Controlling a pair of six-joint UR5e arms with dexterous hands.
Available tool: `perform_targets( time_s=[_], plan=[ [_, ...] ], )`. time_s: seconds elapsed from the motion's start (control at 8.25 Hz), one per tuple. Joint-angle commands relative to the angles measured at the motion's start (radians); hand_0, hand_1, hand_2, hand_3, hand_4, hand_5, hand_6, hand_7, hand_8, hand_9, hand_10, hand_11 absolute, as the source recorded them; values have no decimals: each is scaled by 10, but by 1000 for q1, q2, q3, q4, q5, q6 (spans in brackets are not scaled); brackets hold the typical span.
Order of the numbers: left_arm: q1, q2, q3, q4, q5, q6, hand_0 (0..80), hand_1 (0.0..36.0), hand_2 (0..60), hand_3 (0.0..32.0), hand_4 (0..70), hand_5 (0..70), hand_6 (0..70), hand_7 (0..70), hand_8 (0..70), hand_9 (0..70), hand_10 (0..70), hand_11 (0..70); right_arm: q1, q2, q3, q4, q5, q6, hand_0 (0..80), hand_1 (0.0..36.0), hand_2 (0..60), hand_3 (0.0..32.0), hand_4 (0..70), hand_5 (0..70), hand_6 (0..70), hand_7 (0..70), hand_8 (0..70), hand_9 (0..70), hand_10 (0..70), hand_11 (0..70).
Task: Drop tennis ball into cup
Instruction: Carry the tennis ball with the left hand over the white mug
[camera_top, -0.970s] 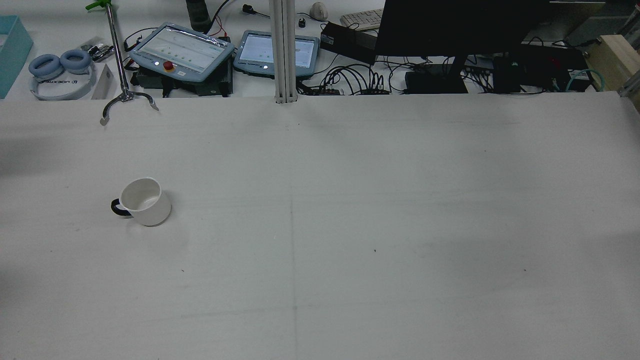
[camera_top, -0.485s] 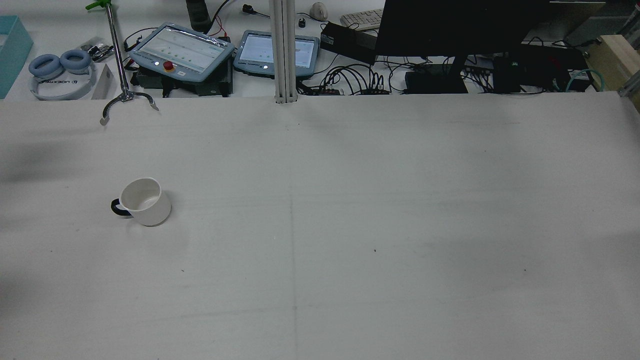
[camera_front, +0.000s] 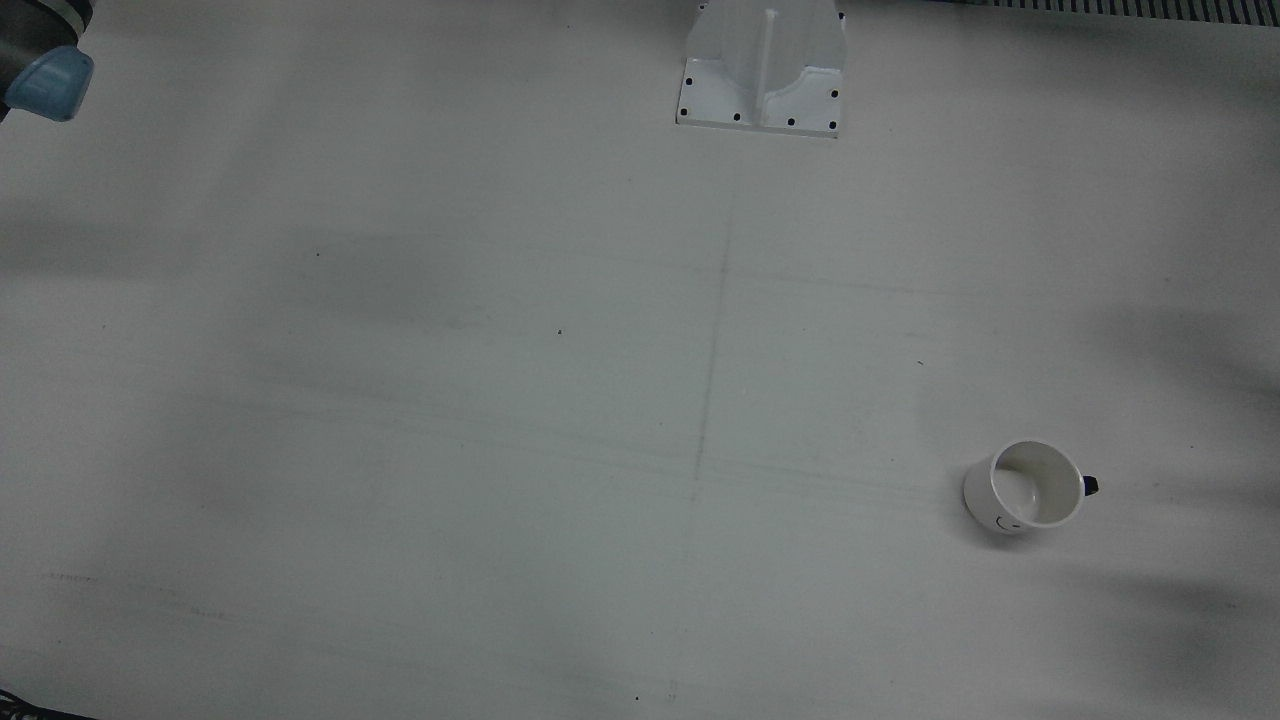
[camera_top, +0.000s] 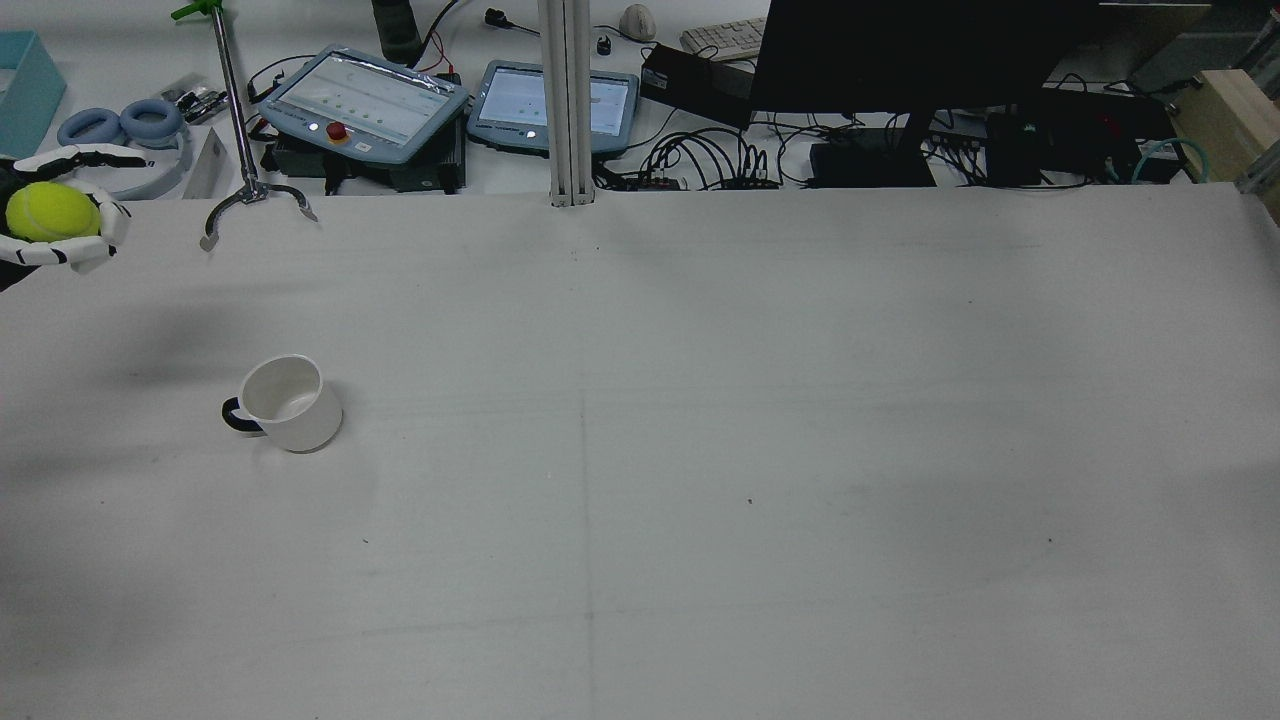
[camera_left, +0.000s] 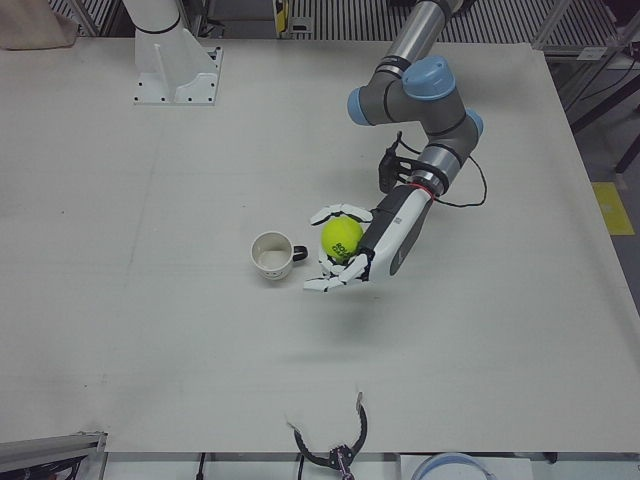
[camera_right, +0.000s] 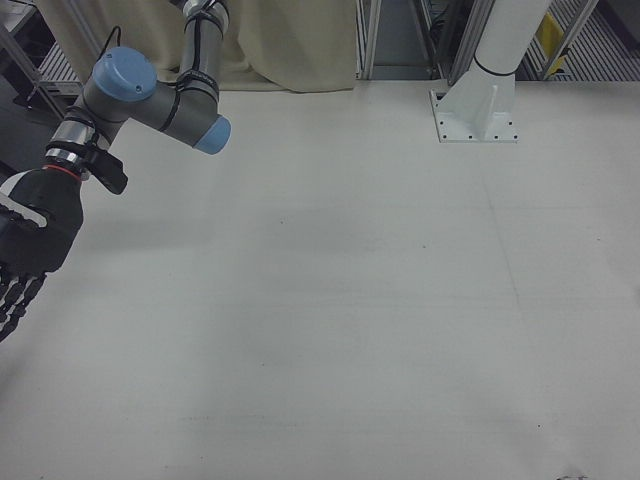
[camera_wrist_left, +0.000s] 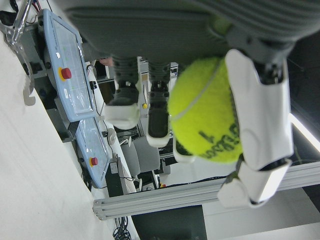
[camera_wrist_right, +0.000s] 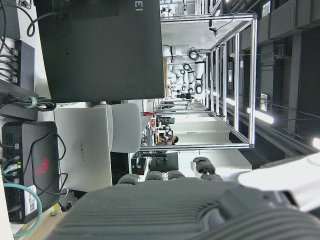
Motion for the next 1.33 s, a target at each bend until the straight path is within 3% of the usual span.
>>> perform_targets(
  time_s=[0.0,0.36,0.48,0.73,1.09,1.21],
  plan=[
    [90,-24,-18,20,-44,93,534,182,292,0,192,236,700,700,455,555,544,700,0,0,0,0,0,0,0,0,0,0,0,0,0,0,0,0,0,0],
    [175,-24,-14,13,-62,165,521,172,274,0,183,221,693,700,447,553,550,700,0,0,-2,0,0,1,0,0,0,0,0,0,0,0,0,0,0,0],
    [201,-24,-6,13,-92,167,520,173,271,0,177,216,646,700,435,545,542,700,0,0,-2,0,0,1,0,0,0,0,0,0,0,0,0,0,0,0],
    [244,-32,11,14,-107,174,517,167,275,0,182,223,700,700,445,545,544,700,0,0,-2,0,0,1,0,0,0,0,0,0,0,0,0,0,0,0],
    [250,-32,16,11,-107,184,517,165,265,0,185,214,674,682,430,526,521,700,0,0,0,0,0,1,0,0,0,0,0,0,0,0,0,0,0,0],
    [252,-32,16,17,-105,187,512,170,310,0,188,213,693,529,387,440,416,598,0,0,0,0,0,1,0,0,0,0,0,0,0,0,0,0,0,0]
  ],
)
